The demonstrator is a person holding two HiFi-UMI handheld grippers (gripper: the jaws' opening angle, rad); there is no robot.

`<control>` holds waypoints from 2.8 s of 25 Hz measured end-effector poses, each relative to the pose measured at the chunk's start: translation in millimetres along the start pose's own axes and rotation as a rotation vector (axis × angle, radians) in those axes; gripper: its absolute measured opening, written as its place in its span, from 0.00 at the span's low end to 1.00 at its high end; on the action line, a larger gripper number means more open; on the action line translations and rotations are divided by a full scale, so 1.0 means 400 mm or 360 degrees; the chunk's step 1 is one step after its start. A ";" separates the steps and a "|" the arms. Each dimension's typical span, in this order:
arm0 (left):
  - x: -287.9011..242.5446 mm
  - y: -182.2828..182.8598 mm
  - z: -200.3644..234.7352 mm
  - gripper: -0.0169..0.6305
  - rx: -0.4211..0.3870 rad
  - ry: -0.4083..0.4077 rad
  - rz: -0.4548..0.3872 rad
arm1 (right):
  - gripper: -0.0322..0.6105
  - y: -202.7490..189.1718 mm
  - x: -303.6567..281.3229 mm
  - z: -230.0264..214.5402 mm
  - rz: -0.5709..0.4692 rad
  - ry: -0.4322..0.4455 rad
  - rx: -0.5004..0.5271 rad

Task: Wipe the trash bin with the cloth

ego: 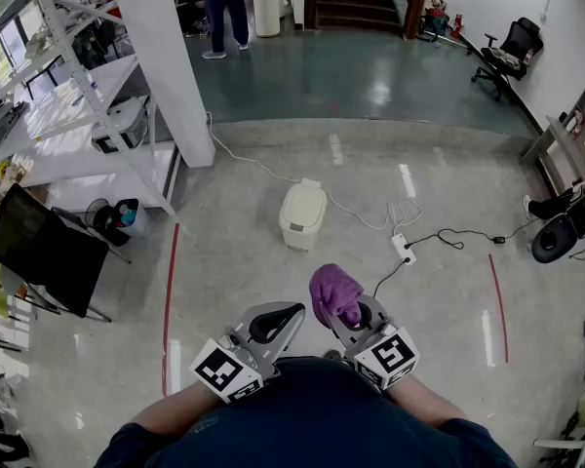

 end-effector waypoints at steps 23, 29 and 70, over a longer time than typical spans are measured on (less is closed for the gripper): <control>-0.085 -0.006 -0.026 0.02 0.0005 0.0021 0.0016 | 0.16 -0.023 0.042 -0.085 -0.0019 0.0047 -0.0011; -0.169 -0.004 -0.060 0.02 0.0003 0.0065 0.0026 | 0.16 -0.013 0.078 -0.168 -0.0021 0.0108 0.0009; -0.502 -0.030 0.860 0.02 0.0178 0.0008 0.0054 | 0.16 -0.033 -0.685 -0.681 0.0157 -0.0120 -0.0079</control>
Point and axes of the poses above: the fingertips, and each gripper's own axes: x backward along the fingers, z to its left, y out of its top, the point moved 8 cm from there along x, backward along the fingers, and after that the axes turned 1 degree about y, right-handed, at the moved point
